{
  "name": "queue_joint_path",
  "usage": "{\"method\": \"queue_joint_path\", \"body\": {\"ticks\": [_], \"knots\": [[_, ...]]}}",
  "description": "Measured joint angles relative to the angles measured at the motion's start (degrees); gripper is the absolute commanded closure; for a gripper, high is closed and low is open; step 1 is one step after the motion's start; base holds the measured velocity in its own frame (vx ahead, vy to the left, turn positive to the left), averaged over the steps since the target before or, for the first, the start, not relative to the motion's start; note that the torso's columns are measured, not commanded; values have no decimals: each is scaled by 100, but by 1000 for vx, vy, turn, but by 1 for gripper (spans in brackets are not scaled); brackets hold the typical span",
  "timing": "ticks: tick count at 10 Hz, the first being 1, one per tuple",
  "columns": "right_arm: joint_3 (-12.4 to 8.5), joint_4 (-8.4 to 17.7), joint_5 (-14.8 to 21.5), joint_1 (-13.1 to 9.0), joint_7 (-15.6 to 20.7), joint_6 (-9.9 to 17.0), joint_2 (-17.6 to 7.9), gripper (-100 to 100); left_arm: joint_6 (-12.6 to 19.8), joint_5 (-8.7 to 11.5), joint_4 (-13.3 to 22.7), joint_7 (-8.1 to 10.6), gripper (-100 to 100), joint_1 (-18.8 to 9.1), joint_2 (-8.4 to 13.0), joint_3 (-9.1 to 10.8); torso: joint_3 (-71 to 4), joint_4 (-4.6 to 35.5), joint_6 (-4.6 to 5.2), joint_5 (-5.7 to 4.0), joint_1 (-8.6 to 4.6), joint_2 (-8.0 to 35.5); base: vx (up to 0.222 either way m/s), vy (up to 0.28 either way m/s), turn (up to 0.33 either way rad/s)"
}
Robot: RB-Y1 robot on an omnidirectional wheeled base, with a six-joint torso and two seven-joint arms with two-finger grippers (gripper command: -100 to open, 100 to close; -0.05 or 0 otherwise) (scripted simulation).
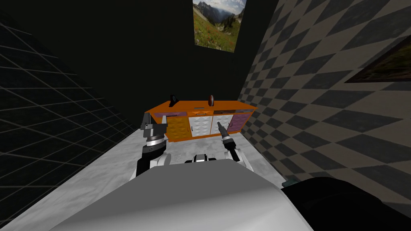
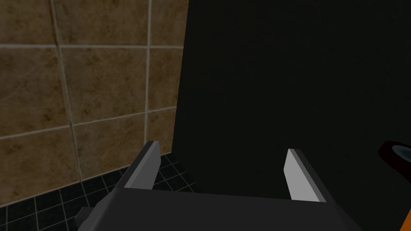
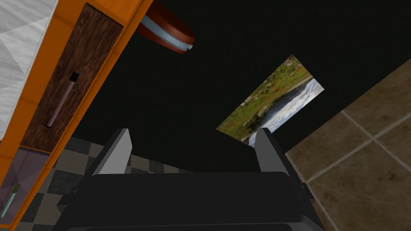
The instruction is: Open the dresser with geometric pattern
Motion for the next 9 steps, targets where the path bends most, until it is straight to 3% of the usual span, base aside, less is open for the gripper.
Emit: {"method": "queue_joint_path", "body": {"ticks": [2,3,5,9], "knots": [[80,160,342,-35,100,299,-68,-100,0,0,0,0,0,0,0,0,2,1,0,2,2,3,93,17,27],[111,336,500,-178,139,498,-143,-100,0,0,0,0,0,0,0,0,-2,-1,-3,-1,-3,-7,92,10,31],[219,539,889,-138,296,710,-112,-100,0,0,0,0,0,0,0,0,-2,0,-2,-1,-3,-6,105,6,32],[316,869,1500,-321,423,1297,-250,-100,0,0,0,0,0,0,0,0,0,0,-1,0,0,-2,74,9,35]]}}
